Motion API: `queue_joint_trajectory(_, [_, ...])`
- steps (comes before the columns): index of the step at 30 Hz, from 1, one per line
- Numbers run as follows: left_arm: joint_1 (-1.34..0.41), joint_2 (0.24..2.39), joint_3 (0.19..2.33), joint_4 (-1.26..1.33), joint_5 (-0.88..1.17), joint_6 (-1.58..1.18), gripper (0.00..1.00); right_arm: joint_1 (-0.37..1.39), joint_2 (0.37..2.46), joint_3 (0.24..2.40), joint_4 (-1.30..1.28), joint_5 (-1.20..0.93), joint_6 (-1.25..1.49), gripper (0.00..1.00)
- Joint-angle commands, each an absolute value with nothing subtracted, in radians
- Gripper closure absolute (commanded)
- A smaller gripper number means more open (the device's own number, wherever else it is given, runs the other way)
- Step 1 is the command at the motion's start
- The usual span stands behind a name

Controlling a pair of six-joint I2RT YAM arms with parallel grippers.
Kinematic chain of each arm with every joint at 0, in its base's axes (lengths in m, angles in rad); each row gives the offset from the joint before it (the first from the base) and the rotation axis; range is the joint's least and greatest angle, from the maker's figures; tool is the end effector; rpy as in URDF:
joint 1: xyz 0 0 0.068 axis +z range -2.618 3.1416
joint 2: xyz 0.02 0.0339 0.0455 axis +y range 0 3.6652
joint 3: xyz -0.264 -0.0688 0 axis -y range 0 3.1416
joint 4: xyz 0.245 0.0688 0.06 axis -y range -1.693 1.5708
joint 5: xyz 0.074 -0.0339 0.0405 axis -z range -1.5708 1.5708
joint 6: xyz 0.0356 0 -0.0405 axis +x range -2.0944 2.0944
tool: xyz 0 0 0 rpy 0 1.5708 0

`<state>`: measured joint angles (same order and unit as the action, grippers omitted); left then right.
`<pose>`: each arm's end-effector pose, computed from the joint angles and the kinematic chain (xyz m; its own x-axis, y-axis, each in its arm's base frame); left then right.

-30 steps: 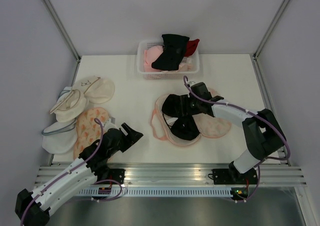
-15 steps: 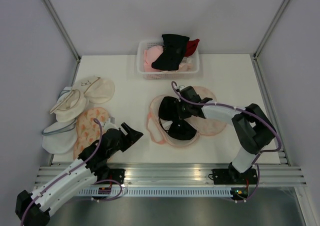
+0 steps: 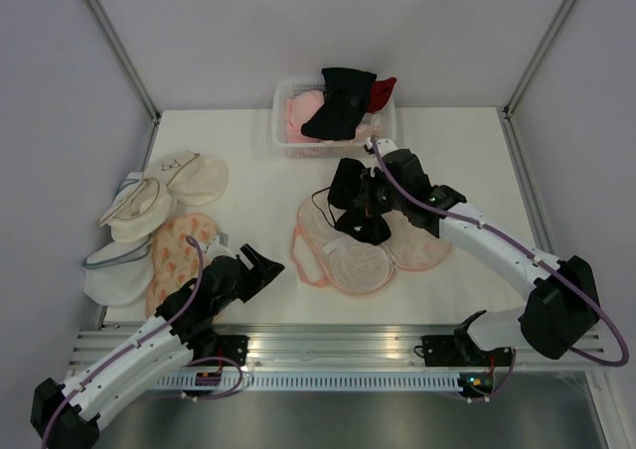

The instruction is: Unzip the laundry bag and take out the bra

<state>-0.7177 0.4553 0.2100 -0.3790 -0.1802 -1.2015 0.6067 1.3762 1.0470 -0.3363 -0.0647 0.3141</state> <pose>0.0973 -0.0765 0.1646 -0.6602 -0.6416 -0.3906 -0.2167 0.6605 -0.7189 0.2504 0.1766 0.2825 -0.6711 -0.0905 -0.7358 -0.4241 0.8609 0.2810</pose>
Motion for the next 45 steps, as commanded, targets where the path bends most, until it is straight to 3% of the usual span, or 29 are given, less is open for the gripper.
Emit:
queue_joint_trajectory(1, [-0.719, 0.460, 0.209, -0.347, -0.176, -1.175, 0.19, 0.604, 1.319, 1.173, -0.344, -0.075, 0.316, 1.00])
queue_joint_trajectory(7, [-0.719, 0.460, 0.207, -0.334, -0.164, -1.172, 0.19, 0.589, 1.428, 1.469, -0.327, -0.069, 0.288, 1.00])
queue_joint_trajectory(15, [-0.719, 0.457, 0.216, -0.319, -0.140, -1.172, 0.19, 0.546, 1.929, 2.097, -0.313, -0.006, 0.310, 1.00])
queue_joint_trajectory(18, [-0.719, 0.449, 0.219, -0.319, -0.130, -1.175, 0.19, 0.540, 2.118, 2.239, -0.252, 0.064, 0.354, 1.00])
queue_joint_trajectory(25, [-0.719, 0.400, 0.206, -0.327, -0.124, -1.183, 0.19, 0.538, 2.478, 2.355, -0.144, 0.054, 0.403, 1.00])
queue_joint_trajectory(33, [-0.719, 0.370, 0.184, -0.350, -0.135, -1.200, 0.19, 0.540, 2.520, 2.266, -0.103, 0.068, 0.362, 0.99])
queue_joint_trajectory(34, [-0.718, 0.374, 0.184, -0.350, -0.137, -1.200, 0.19, 0.538, 2.526, 2.272, -0.132, 0.054, 0.354, 0.95])
queue_joint_trajectory(35, [-0.719, 0.376, 0.186, -0.350, -0.137, -1.198, 0.19, 0.538, 2.522, 2.267, -0.138, 0.042, 0.347, 0.78])
queue_joint_trajectory(36, [-0.719, 0.377, 0.186, -0.350, -0.137, -1.197, 0.19, 0.537, 2.516, 2.260, -0.143, 0.037, 0.327, 0.69])
queue_joint_trajectory(43, [-0.719, 0.371, 0.199, -0.351, -0.133, -1.177, 0.18, 0.532, 2.318, 2.157, -0.071, 0.031, 0.273, 0.35])
queue_joint_trajectory(45, [-0.719, 0.367, 0.202, -0.356, -0.136, -1.172, 0.18, 0.532, 2.254, 2.158, -0.090, 0.034, 0.253, 0.31])
